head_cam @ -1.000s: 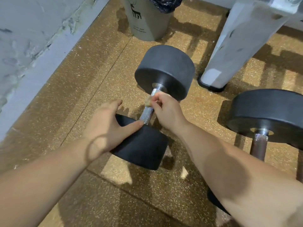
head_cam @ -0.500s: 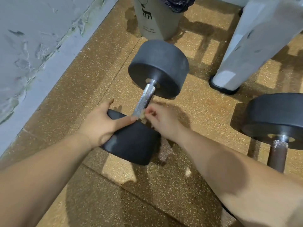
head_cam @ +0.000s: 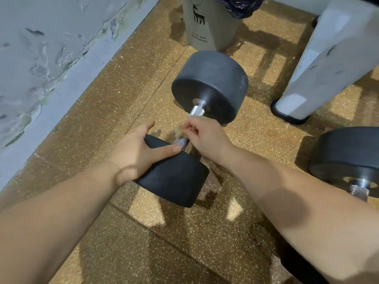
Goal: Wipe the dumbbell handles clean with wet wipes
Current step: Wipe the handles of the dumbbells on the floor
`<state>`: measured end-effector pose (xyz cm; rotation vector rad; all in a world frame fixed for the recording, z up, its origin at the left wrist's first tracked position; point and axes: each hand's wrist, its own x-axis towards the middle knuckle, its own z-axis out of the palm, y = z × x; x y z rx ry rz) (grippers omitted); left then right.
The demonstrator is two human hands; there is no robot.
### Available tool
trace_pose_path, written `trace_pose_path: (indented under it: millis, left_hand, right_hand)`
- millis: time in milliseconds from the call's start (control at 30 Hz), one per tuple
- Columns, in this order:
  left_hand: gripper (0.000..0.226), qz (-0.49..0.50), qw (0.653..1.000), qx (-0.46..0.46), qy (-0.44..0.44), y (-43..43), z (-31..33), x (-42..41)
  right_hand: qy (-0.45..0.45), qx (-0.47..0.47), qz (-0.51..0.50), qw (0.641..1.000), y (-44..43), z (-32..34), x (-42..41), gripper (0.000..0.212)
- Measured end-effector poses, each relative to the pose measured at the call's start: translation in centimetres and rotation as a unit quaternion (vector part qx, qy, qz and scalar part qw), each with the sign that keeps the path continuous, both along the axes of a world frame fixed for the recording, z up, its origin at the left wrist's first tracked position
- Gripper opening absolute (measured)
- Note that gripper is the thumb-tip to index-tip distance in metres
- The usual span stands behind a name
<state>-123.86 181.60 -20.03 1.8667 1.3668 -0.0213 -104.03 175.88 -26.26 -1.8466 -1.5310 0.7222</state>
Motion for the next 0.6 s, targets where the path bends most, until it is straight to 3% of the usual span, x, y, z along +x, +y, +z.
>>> trace_pose_path:
  millis: [100,167,233,367,500,600]
  left_hand:
    - [0.144,-0.009,1.0,0.0,0.019,-0.2,0.3,0.0]
    - [0.139,-0.011,1.0,-0.001,0.023,-0.3,0.3,0.0]
    - [0.137,-0.017,1.0,0.0,0.026,-0.3,0.4,0.0]
    - [0.149,-0.015,0.999,0.006,0.042,-0.8,0.9,0.4]
    - [0.14,-0.041,0.995,0.049,0.077,-2.6,1.3,1.6]
    - [0.128,-0.079,0.982,0.134,0.11,-5.0,1.4,3.1]
  right_hand:
    - [0.027,-0.02,-0.171,0.985,2.0,0.3,0.8,0.013]
    - [0.061,-0.01,-0.19,0.98,1.8,0.0,0.0,0.015]
    - [0.096,-0.005,-0.128,0.987,0.5,0.2,-0.5,0.017]
    - [0.089,-0.165,0.054,0.981,-2.3,0.5,0.5,0.012]
    - [0.185,-0.123,-0.123,0.967,-4.9,0.6,1.8,0.021]
    - [0.136,-0.13,-0.175,0.966,-7.3,2.1,2.3,0.021]
